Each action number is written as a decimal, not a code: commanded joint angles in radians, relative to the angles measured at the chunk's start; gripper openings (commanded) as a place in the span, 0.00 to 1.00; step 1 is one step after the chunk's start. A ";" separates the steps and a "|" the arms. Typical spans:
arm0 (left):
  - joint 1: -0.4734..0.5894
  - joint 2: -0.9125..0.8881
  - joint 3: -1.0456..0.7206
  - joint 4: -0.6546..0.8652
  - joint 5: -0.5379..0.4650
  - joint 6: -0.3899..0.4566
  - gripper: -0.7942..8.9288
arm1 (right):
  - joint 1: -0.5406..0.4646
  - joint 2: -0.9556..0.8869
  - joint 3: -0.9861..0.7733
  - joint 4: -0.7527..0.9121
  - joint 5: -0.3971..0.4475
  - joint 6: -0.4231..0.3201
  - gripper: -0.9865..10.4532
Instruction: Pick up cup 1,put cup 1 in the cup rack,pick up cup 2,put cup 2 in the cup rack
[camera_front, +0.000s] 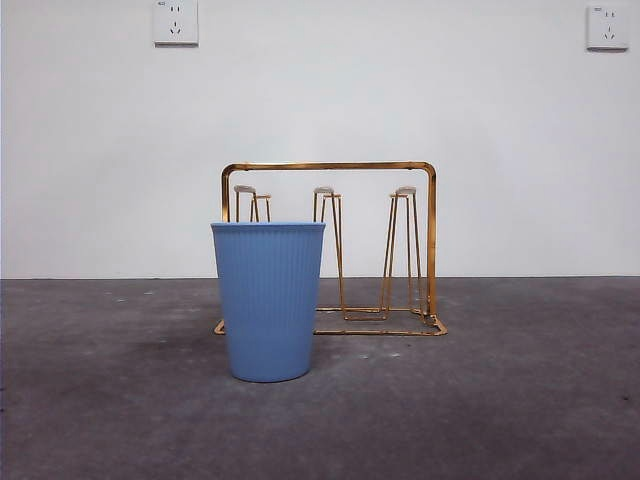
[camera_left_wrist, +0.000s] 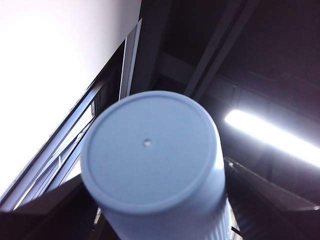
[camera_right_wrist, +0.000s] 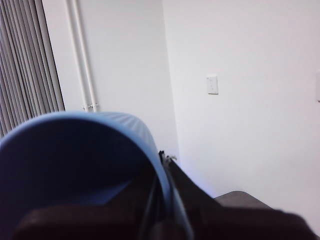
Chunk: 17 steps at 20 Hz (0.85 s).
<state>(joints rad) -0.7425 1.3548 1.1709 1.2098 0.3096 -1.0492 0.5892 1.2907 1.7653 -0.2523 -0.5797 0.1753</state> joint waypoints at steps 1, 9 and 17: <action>-0.002 0.003 0.003 0.008 0.004 0.036 0.07 | 0.000 0.003 -0.001 -0.034 0.011 -0.003 0.09; 0.000 -0.001 0.003 -0.084 0.015 0.069 0.07 | -0.002 -0.038 -0.001 -0.211 0.051 -0.078 0.22; 0.018 -0.008 0.003 -0.105 0.039 0.085 0.07 | -0.002 -0.156 -0.001 -0.529 0.362 -0.259 0.23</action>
<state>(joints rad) -0.7284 1.3540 1.1709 1.0901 0.3374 -0.9791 0.5880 1.1400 1.7668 -0.7647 -0.2588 -0.0296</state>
